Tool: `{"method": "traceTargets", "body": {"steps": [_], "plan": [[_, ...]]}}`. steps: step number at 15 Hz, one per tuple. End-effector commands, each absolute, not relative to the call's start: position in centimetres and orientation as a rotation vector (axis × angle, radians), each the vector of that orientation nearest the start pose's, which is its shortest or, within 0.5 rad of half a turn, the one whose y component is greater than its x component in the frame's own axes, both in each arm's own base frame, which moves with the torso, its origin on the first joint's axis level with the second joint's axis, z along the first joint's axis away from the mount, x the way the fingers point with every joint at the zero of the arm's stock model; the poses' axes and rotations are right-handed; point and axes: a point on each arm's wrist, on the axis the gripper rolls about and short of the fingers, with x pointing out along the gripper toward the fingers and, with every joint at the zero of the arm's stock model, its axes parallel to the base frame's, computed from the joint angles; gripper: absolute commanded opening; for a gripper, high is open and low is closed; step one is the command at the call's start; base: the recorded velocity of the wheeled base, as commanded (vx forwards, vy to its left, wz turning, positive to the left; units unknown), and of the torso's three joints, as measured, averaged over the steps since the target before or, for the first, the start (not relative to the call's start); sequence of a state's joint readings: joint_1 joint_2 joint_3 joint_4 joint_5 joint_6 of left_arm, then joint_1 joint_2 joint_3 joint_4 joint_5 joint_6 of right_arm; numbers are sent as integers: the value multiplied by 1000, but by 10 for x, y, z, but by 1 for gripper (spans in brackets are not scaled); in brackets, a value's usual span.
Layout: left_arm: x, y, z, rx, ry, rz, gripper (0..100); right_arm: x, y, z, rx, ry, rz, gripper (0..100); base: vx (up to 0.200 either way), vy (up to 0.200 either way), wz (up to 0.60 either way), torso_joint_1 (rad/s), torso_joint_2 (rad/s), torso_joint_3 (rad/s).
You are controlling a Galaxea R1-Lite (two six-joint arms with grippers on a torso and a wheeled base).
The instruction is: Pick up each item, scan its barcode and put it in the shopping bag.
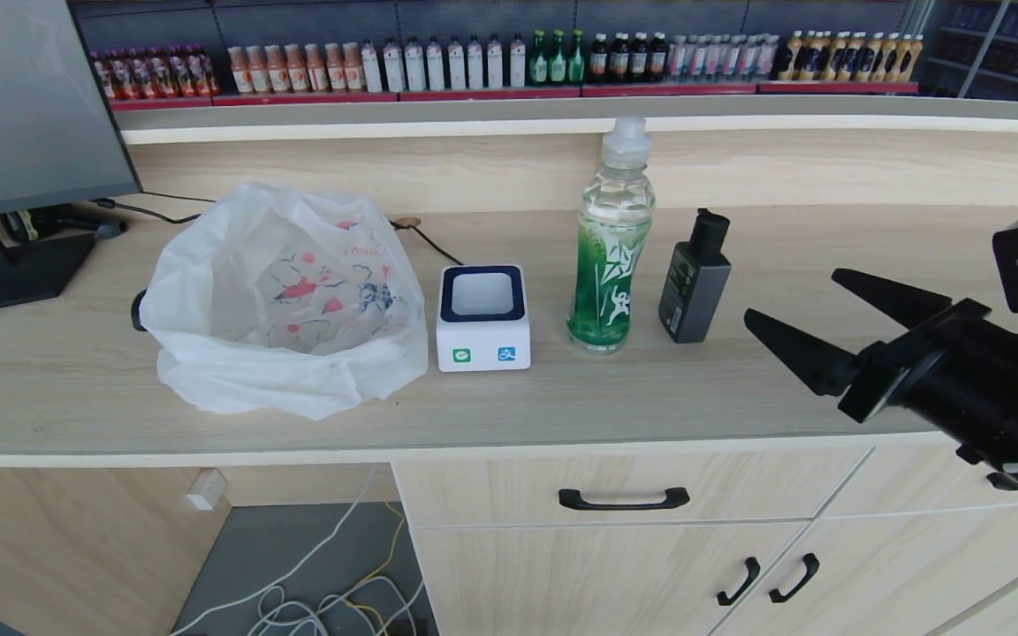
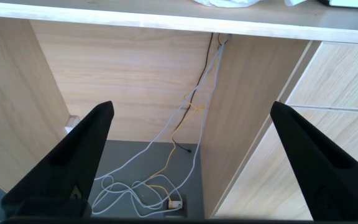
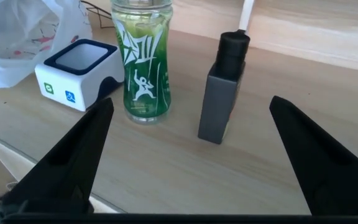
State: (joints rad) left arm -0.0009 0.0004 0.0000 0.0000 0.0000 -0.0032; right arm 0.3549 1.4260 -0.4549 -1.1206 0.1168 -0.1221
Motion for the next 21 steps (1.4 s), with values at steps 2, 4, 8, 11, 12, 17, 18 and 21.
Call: {"method": "traceTargets", "body": {"steps": [2, 4, 8, 11, 12, 17, 18, 21], "plan": [[-23, 0, 75, -5, 0, 0, 100, 213, 98, 211, -119, -184, 521, 100, 0, 0, 0, 0, 0, 0], [-23, 0, 75, -3, 0, -2, 100, 216, 109, 209, -118, -175, 548, 100, 0, 0, 0, 0, 0, 0], [-23, 0, 75, -3, 0, -2, 100, 239, 137, 218, -105, -211, 605, 100, 0, 0, 0, 0, 0, 0], [-23, 0, 75, -3, 0, 0, 100, 260, 151, 214, -89, -197, 601, 100, 0, 0, 0, 0, 0, 0], [-23, 0, 75, -3, 0, -2, 100, 269, 155, 219, -75, -213, 570, 100, 0, 0, 0, 0, 0, 0], [-23, 0, 75, -3, 0, 0, 100, 278, 161, 221, -51, -222, 512, 100, 0, 0, 0, 0, 0, 0], [-23, 0, 75, -3, 0, 0, 100, 279, 163, 222, -48, -226, 505, 100, 0, 0, 0, 0, 0, 0], [-23, 0, 75, -3, 0, 0, 100, 266, 182, 221, -18, -212, 522, 100, 0, 0, 0, 0, 0, 0]]}}
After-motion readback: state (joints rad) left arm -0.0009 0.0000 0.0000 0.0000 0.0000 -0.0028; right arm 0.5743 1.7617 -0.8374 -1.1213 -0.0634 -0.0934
